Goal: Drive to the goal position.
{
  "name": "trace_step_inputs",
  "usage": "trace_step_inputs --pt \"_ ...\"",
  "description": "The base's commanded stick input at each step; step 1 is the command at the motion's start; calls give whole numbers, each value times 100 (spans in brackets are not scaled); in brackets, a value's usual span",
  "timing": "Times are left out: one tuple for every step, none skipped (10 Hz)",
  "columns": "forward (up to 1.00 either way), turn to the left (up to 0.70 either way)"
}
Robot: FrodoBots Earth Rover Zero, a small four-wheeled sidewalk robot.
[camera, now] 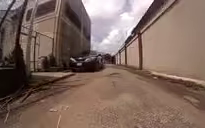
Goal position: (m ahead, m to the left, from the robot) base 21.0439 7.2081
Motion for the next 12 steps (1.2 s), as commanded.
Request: trace_step_inputs --pt "70 2" --pt "70 2" --pt "70 2" --pt "70 2" --pt "70 2" --pt "70 -16" --pt "70 -33" --pt "70 -33" --pt "70 -31" --pt "70 -23" --pt "70 -14" --pt "70 -10"
